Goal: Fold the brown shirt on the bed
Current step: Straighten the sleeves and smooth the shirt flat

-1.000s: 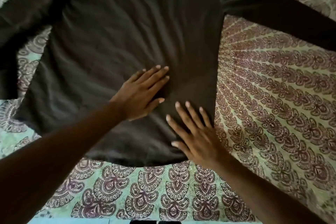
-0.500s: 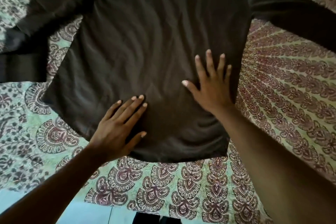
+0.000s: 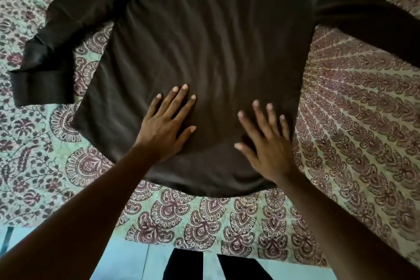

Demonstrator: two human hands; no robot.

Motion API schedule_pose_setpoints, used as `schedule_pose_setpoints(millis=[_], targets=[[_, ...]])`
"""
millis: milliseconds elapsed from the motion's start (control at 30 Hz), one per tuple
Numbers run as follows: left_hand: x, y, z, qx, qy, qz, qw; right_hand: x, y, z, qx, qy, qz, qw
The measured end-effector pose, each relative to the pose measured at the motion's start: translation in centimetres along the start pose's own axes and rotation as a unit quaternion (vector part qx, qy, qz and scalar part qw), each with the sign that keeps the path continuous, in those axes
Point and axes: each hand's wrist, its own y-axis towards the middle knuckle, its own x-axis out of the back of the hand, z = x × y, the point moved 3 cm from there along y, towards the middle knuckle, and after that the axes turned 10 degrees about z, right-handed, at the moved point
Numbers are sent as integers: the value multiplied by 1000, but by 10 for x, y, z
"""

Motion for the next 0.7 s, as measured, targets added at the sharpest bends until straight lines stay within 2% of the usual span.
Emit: schedule_pose_setpoints(millis=[33,100,200,300,367,400,467,533,567,633,700], targets=[[-1,-2,0,2,3,-2,1000,-2,6,-4,-40,-5,20,999],[-2,-5,-2,5,9,-1,1000,-17,-4,4,-25,-32,56,998],[-2,-10,-3,14,9,7,1000,-39,-54,29,119,-64,87,987],[0,-10,-5,28,2,10,1000,-47,-94,40,266,-75,109,955],[0,-11,-9,36,-4,6,999,-41,-93,37,311,-67,99,943],[-1,-12,-11,39,-4,1,999,-36,-84,32,284,-58,73,954],[-3,-11,-13,42,-1,-5,999,-22,-50,13,144,-31,19,989],[-3,-10,-13,46,-3,-5,999,-13,-21,-3,1,-4,18,1000],[-3,-9,-13,48,-6,-7,999,-14,-15,-5,-35,4,29,999],[-4,-9,-12,49,-8,-12,999,-27,-20,7,-13,-11,45,999],[-3,-10,-12,46,-8,-14,999,-39,-44,28,84,-27,53,995]])
